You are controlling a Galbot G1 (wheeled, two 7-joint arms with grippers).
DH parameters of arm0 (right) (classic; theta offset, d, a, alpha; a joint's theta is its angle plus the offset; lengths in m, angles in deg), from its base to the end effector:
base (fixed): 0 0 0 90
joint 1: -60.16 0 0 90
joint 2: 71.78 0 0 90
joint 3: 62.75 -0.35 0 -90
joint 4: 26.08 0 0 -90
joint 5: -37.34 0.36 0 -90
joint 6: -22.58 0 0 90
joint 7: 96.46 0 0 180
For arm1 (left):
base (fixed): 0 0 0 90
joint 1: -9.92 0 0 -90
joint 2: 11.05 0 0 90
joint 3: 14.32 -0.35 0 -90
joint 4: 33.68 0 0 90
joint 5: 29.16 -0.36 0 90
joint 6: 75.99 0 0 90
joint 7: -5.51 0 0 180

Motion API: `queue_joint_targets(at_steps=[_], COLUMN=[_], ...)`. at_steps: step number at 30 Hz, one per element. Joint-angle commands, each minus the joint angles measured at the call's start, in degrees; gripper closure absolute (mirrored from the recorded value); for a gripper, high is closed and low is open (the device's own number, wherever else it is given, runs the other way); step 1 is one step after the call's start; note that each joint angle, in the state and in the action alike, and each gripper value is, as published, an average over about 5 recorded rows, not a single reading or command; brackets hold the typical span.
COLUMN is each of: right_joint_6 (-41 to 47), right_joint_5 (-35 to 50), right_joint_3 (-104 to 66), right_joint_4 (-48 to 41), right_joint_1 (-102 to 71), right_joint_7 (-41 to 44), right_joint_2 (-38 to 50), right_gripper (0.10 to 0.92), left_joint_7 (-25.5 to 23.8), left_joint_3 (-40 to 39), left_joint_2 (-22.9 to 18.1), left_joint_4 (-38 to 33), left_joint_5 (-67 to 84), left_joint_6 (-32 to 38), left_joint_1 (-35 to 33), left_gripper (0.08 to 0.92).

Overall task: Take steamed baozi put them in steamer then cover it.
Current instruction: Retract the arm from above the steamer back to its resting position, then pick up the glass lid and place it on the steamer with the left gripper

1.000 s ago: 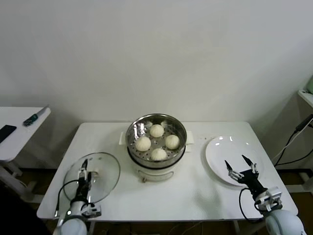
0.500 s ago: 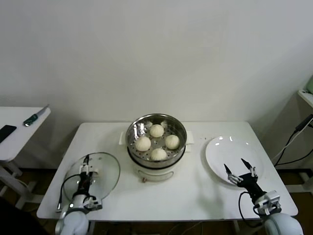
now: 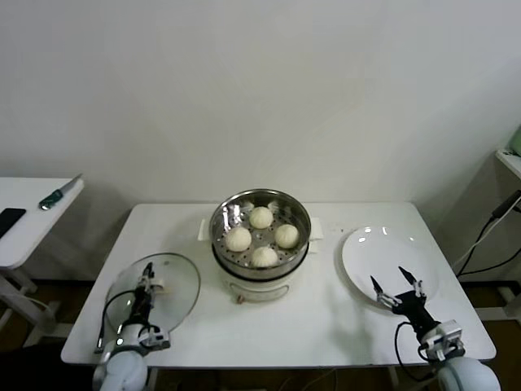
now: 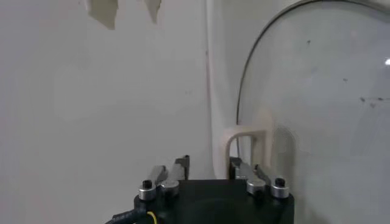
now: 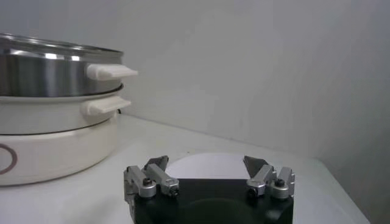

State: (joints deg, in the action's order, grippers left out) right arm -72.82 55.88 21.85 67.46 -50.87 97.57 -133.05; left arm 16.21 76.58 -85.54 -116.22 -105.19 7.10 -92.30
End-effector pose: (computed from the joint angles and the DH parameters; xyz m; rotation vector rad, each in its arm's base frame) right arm 0.2366 -0.1872 -0.3815 0.3306 -2.9134 0.2462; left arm 0.2682 0.1115 -0.4477 0.0126 -1.9990 -2.1361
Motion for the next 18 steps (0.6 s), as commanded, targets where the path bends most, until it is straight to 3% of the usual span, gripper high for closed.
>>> queue_joint_targets(at_steps=[1, 10, 18], right_joint_6=[-0.28, -0.55, -0.68], right_joint_5=[-0.47, -0.62, -0.69], right_joint_3=[0.05, 0.01, 0.19], right_joint_4=[-0.25, -0.58, -1.2], right_joint_1=[0.06, 0.31, 1.19], right_joint_7=[0.14, 0.23, 0.23], right_joint_2=[-0.54, -0.38, 0.65], right_gripper=[0.203, 0.203, 0.203], left_joint_7=[0.01, -0.08, -0.38], left_joint_3=[-0.04, 0.21, 0.46], left_joint_2=[0.01, 1.17, 4.88], left_joint_4=[-0.26, -7.16, -20.07], left_joint_5=[0.63, 3.0, 4.94], left_joint_6=[0.17, -1.65, -9.61], left_joint_1=[0.14, -3.17, -8.52], left_gripper=[0.589, 0.83, 0.849])
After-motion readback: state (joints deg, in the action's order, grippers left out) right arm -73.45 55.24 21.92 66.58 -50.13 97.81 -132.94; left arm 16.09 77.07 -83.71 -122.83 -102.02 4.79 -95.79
